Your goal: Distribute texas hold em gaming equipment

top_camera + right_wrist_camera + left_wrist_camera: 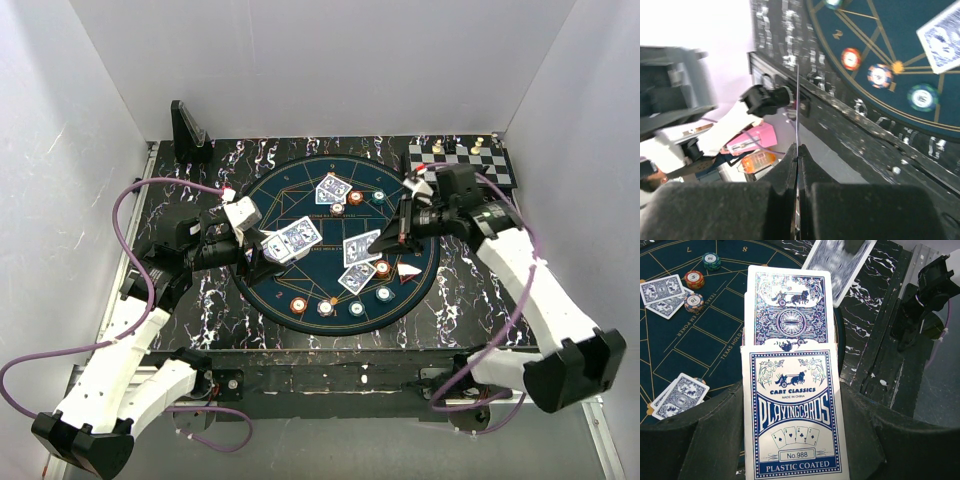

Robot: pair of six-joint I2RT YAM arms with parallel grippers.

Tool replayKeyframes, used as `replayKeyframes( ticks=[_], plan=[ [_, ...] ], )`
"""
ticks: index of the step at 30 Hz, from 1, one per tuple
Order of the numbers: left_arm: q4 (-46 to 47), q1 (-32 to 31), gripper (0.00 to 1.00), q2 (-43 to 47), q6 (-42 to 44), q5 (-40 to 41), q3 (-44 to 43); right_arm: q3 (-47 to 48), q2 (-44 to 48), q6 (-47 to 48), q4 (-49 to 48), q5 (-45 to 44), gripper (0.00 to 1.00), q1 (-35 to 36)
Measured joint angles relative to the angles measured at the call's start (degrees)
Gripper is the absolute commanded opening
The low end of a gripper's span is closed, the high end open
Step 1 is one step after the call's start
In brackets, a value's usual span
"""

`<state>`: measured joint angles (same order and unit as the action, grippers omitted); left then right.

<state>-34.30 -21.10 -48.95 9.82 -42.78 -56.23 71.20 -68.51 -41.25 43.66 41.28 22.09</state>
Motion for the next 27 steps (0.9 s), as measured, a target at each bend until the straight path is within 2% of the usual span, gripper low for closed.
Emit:
replayKeyframes(
  ticks=[3,7,10,22,27],
  plan=[
    [0.0,0.0,0.00,0.0,0.0,0.0,0.0,-4.7,-5.2,2.3,-0.6,-1.6,0.01,-0.1],
    [0.0,0.0,0.00,0.0,0.0,0.0,-0.2,-8.2,-16.9,5.2,-3.8,-5.5,0.01,-0.2],
    [-0.1,0.0,0.00,0.0,0.0,-0.1,-0.3,-8.9,-20.7,5.9,-5.5,-6.9,0.01,-0.2],
    [-0.2,0.0,0.00,0.0,0.0,-0.2,-0.5,-11.4,-25.3,7.0,-12.1,-14.1,0.01,-0.2],
    [-0.2,0.0,0.00,0.0,0.0,-0.5,-0.5,-12.9,-25.3,6.8,-11.2,-18.0,0.17,0.0]
  ],
)
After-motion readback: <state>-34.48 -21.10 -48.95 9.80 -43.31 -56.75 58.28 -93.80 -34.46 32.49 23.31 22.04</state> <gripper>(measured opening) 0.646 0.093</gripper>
